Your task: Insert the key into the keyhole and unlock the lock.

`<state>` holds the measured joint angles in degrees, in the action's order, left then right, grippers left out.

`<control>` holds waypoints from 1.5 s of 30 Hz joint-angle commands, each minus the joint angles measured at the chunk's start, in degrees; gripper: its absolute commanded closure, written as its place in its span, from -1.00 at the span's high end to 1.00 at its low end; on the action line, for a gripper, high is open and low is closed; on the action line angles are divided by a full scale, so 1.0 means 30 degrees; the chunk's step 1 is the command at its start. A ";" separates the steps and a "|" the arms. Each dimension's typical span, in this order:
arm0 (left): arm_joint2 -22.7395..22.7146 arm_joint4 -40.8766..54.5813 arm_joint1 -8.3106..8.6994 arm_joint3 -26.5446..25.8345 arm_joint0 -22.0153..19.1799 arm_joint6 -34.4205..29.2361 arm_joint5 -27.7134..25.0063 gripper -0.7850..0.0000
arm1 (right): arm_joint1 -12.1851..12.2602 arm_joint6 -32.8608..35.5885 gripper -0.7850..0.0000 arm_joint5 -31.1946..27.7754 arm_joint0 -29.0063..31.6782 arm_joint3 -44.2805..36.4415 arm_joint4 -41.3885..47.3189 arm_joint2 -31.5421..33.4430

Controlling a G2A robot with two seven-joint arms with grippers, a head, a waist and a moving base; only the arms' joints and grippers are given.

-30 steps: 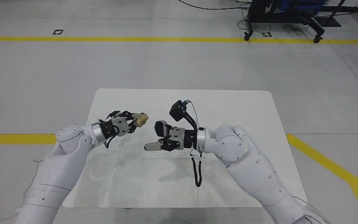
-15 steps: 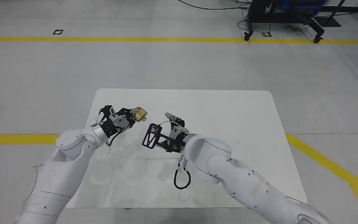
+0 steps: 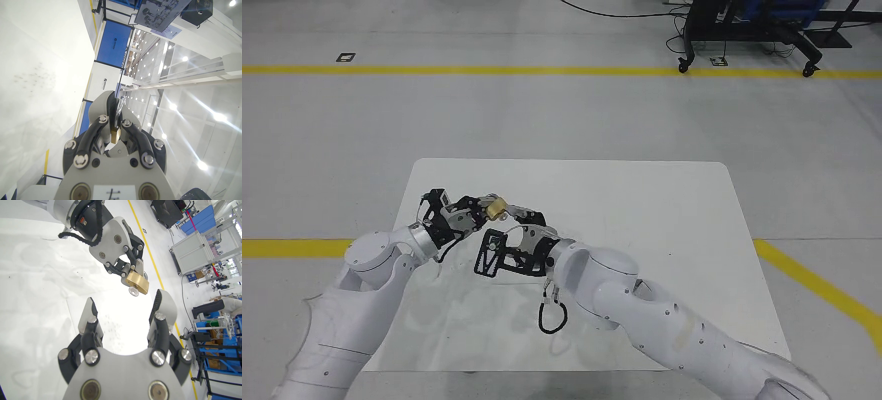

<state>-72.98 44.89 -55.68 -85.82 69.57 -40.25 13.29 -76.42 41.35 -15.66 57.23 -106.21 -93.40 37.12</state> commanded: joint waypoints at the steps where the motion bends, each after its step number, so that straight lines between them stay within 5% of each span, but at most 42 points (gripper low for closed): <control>1: -0.0016 -0.0059 -0.0017 0.0013 -0.0018 -0.0033 0.0069 -1.00 | -0.0117 0.0130 0.16 0.0207 -0.0111 0.0127 -0.0418 -0.0166; 3: -0.0019 -0.0146 -0.0035 -0.0001 -0.0026 -0.0029 0.0079 -1.00 | -0.0225 0.0252 -0.03 0.0341 -0.0163 0.0225 -0.0777 -0.0324; 14: -0.0010 -0.0512 -0.0148 -0.0011 -0.0044 0.0024 0.0038 -1.00 | -0.0780 0.0623 -0.20 0.0585 -0.0538 0.1083 -0.1622 -0.0575; 25: -0.0035 -0.0801 -0.0245 0.0021 -0.0095 0.0023 0.0199 -1.00 | -0.1225 0.0713 -0.62 0.0556 -0.0487 0.1612 -0.2408 -0.0679; 30: -0.0014 -0.0953 -0.0283 0.0059 -0.0151 -0.0124 0.0303 -1.00 | -0.1416 0.0573 -1.00 0.0557 -0.0461 0.1751 -0.2290 -0.0511; 45: -0.0169 -0.1264 -0.0362 0.0014 -0.0121 -0.0631 0.0112 -1.00 | -0.1538 -0.1551 -1.00 0.1032 0.1059 0.1108 0.1486 0.1905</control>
<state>-73.53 41.30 -56.75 -85.73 69.21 -42.04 13.82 -81.06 37.37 -12.73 59.86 -102.91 -90.85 41.92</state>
